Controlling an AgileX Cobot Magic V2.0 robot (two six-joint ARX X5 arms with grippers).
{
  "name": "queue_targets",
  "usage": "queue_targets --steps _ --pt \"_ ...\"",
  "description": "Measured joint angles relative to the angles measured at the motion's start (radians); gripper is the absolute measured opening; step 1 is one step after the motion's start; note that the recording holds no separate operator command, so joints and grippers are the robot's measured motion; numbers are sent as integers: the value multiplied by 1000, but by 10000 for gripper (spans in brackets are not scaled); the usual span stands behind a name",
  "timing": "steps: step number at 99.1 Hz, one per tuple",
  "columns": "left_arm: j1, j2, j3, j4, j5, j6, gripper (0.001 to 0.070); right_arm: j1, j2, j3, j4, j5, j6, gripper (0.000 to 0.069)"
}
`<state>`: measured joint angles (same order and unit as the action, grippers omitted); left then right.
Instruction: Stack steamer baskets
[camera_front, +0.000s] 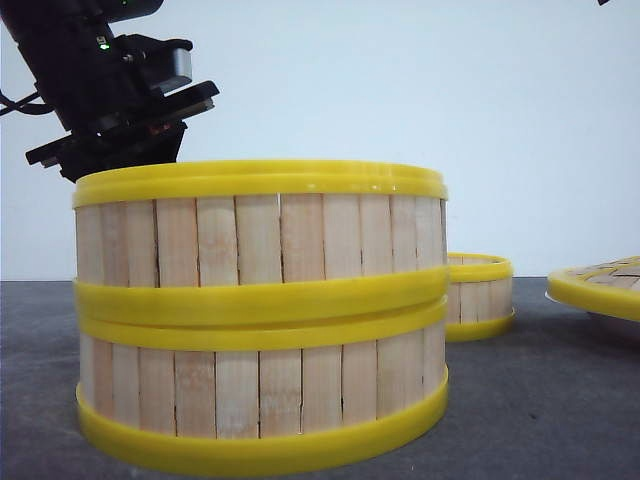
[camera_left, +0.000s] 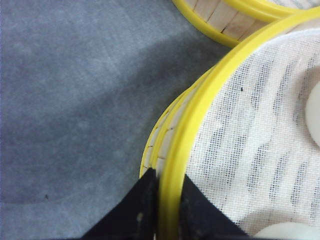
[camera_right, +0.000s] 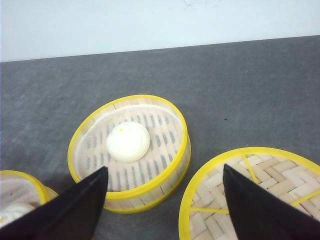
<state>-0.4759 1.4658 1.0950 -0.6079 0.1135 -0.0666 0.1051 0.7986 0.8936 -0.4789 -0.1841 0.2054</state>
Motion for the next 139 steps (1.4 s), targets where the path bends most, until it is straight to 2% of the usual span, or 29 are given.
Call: queue_targets --steps 18,24,33,43,58,78,104,117,126,139 --pt "0 0 0 2 3 -2 40 0 0 0 0 0 0 453" --pt "0 0 0 5 12 -4 96 0 0 0 0 0 0 453" --pt "0 0 0 12 15 -4 226 0 0 0 0 0 0 453" --pt "0 0 0 37 15 -5 269 0 0 0 0 0 0 453" --pt "0 -48 -3 91 15 -8 279 0 16 0 13 -9 2 453" --pt "0 -277 -5 184 14 -24 279 0 126 10 80 -84 39 453" --pt "0 -555 -10 110 14 -24 279 0 431 177 64 -138 58 453" --pt "-7 -698 -105 109 14 -32 278 7 600 283 47 -143 58 453" --pt "-18 -806 -211 93 15 -58 277 14 706 342 40 -138 58 453" --pt "-23 -948 -314 17 15 -98 277 28 836 398 32 -77 58 453"
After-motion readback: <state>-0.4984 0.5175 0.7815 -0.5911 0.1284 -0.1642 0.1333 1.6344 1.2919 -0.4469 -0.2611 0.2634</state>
